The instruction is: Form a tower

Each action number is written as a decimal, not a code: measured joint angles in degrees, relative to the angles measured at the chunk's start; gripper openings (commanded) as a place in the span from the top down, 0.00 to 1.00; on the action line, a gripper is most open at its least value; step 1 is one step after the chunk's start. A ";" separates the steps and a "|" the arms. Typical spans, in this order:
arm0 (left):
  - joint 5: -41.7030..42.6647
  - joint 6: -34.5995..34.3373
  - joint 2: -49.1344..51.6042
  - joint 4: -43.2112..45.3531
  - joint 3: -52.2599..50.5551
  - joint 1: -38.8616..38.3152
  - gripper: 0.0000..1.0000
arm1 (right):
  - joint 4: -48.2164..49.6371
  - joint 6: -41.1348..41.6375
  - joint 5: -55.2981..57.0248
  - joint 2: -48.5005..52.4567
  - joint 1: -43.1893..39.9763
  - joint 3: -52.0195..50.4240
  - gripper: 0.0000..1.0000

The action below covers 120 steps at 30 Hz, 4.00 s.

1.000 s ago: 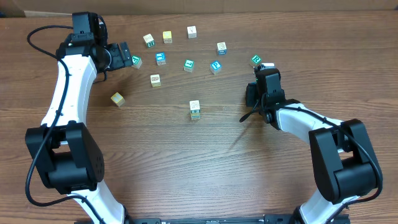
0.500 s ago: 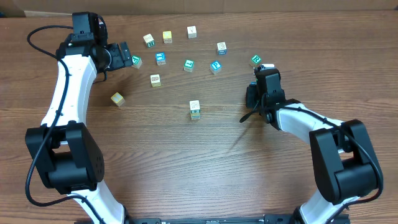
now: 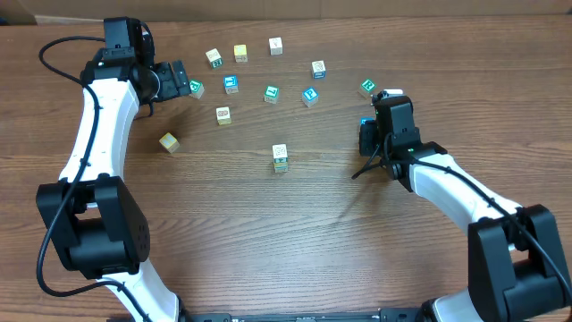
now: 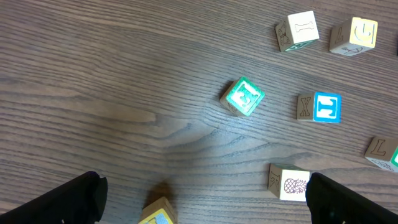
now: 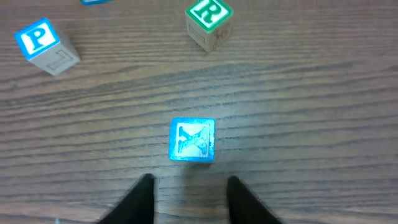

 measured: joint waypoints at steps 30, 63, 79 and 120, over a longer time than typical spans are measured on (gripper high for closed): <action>0.00 0.00 0.00 0.00 0.00 0.00 0.00 | 13.33 -0.20 -0.02 9.03 -0.17 0.00 0.39; 0.00 0.00 0.00 0.00 0.00 0.00 0.00 | 12.61 -0.50 0.96 11.06 -0.59 0.00 0.75; 0.00 0.00 0.00 0.02 0.00 0.00 0.00 | -2.08 -0.13 -4.04 -5.31 2.62 0.00 0.76; 0.00 0.00 0.00 0.02 0.00 0.00 0.00 | -9.16 13.38 9.75 -1.25 7.08 -0.83 0.71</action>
